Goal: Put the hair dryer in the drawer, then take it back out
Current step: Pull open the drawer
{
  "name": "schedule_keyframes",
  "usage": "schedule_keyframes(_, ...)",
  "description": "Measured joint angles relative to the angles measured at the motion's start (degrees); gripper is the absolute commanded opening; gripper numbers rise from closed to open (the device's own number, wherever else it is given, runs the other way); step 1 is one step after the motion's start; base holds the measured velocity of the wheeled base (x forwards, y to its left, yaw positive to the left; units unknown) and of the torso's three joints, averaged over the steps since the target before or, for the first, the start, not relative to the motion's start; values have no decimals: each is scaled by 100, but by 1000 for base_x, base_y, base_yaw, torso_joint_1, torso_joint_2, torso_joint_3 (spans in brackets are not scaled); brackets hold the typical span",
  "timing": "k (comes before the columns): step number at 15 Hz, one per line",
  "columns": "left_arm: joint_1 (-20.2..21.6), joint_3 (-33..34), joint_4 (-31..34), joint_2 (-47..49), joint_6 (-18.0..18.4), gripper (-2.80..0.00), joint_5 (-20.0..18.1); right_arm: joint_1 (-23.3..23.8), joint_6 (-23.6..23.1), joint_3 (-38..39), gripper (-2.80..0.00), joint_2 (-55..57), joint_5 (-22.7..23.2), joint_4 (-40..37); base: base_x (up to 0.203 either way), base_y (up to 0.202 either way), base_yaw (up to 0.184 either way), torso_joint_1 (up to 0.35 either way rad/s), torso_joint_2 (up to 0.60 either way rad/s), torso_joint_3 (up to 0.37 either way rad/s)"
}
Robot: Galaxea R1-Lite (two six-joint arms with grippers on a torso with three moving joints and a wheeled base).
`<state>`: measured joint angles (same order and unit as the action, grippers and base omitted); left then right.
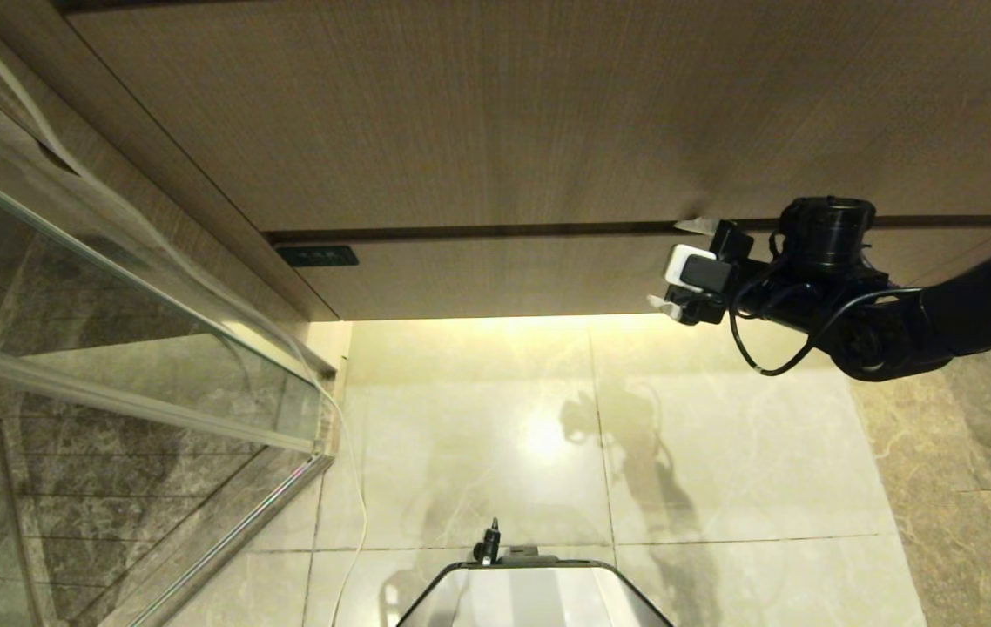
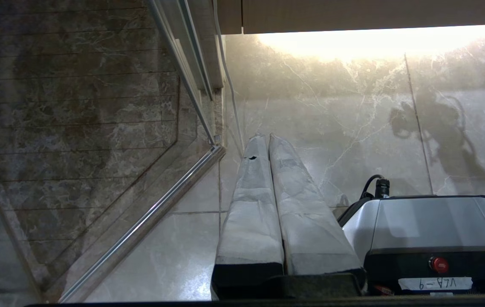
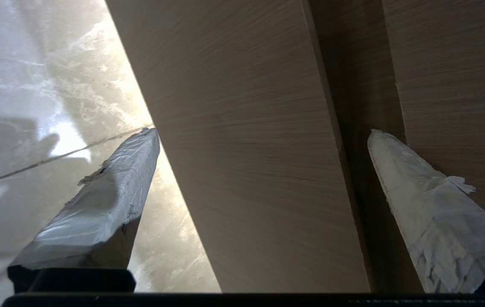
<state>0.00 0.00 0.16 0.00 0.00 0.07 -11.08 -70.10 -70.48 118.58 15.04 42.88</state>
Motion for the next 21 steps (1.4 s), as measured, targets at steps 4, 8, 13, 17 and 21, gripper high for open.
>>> schedule_keyframes(4,-2,0,2,0,0,-280,-2,-21,0,-219,0,195,5,155,0,0,0,0,0,0)
schedule_keyframes(8,0,0,0,0,0,-280,0,-16,35,-453,0,451,-59,283,0,0,0,0,0,0)
schedule_keyframes(13,0,0,2,0,0,-280,0,-10,40,-488,0,651,-70,282,0,0,0,0,0,0)
schedule_keyframes(17,0,0,2,0,1,-280,0,-5,9,-487,0,713,-69,21,0,0,0,0,0,0)
schedule_keyframes(21,0,0,2,0,0,-280,0,-2,4,-541,0,732,-69,-512,0,0,0,0,0,0)
